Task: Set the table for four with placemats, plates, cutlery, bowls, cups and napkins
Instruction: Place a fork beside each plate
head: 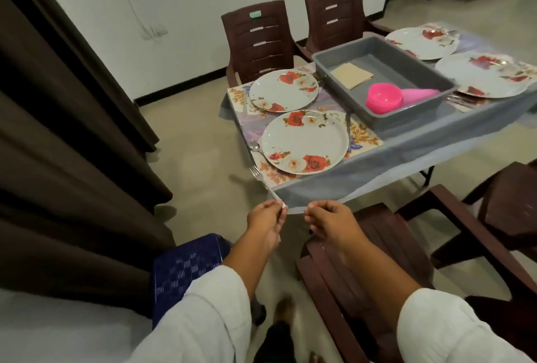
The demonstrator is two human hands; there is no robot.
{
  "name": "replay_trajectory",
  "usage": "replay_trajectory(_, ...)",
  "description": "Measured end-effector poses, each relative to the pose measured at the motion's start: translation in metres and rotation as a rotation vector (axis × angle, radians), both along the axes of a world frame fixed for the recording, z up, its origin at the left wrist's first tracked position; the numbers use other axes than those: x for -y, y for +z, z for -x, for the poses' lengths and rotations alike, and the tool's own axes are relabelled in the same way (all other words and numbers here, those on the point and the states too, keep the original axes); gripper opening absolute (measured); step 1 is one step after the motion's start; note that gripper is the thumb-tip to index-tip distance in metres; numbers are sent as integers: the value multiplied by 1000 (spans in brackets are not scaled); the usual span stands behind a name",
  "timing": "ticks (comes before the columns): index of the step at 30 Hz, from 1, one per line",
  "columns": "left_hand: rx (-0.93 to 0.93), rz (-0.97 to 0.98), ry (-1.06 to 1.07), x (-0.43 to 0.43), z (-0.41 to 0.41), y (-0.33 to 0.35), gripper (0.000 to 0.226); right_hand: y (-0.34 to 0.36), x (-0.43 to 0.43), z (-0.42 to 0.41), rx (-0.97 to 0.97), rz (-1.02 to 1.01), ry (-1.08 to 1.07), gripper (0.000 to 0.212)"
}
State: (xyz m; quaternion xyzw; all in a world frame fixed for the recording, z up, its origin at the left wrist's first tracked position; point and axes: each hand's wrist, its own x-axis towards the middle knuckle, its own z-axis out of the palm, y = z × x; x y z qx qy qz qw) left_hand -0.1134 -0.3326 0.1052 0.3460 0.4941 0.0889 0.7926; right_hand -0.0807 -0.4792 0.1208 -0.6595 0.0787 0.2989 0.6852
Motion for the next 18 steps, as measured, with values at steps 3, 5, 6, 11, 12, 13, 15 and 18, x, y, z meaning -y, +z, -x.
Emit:
replay_trajectory(3,-57,-30,18,-25,-38,-13,9,-6,-10,-19,-5,45,-21,11)
replay_trajectory(5,-114,-56,34,-43,-65,-24,10,-12,-18,-34,-21,73,-33,10)
replay_trajectory(6,-144,-62,40,-51,-76,-30,10,-14,-23,-42,-26,87,-33,10)
replay_trajectory(11,-226,-44,79,-81,-111,-55,18,-16,-49,-77,-38,129,-42,13)
replay_trajectory(12,-225,-57,50,-85,-116,-59,22,-17,-54,-83,-42,136,-42,13)
replay_trajectory(13,-221,-50,38,-86,-118,-62,26,-18,-58,-88,-45,143,-44,13)
replay_trajectory(15,-248,-68,-11,-90,-125,-70,31,-23,-66,-98,-62,155,-48,14)
replay_trajectory(18,-347,-175,-47,-92,-135,-78,16,-28,-74,-109,-88,163,-60,13)
